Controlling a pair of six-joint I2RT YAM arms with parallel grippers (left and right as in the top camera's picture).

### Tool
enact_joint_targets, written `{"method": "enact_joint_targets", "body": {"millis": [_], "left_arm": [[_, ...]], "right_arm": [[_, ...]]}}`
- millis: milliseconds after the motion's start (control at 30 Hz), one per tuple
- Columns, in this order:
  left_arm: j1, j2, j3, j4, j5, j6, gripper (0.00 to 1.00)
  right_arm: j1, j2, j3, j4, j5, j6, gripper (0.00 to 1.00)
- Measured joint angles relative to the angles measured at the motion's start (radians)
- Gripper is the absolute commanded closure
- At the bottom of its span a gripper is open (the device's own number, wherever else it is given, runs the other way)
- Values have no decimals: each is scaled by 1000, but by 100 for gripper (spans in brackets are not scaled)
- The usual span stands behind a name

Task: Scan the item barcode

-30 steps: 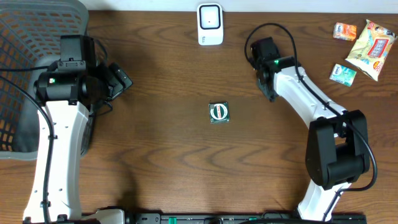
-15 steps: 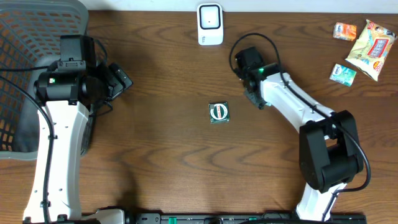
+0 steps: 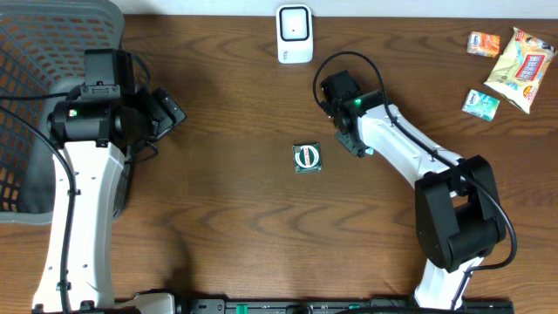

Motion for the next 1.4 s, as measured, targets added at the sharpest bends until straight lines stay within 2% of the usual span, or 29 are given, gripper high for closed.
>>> {"method": "enact_joint_targets", "body": {"millis": [233,533,567,600,633,867,1067,1267,1300,1367,1400], "left_arm": [[0,0,0,0,0,0,2],[0,0,0,0,0,0,2],[0,0,0,0,0,0,2],[0,0,0,0,0,0,2],[0,0,0,0,0,0,2],[0,0,0,0,0,0,2],[0,0,0,0,0,0,2],[0,0,0,0,0,0,2],[0,0,0,0,0,0,2],[0,0,0,0,0,0,2],[0,0,0,0,0,0,2]], "right_arm": [[40,0,0,-33,-13,23,84],[139,0,0,-43,-36,29,83],[151,0,0,-43,-39,29,84],[163,0,0,-43,-40,29,96],[176,0,0,-43,-42,29,99],[218,0,0,-30,9,37,99],[219,0,0,-38,130,39,99],[225,0,0,-40,107,40,99],[227,0,0,-38,95,40,96],[232,0,0,-23,59,50,80],[232,0,0,-11,41,50,76]]}}
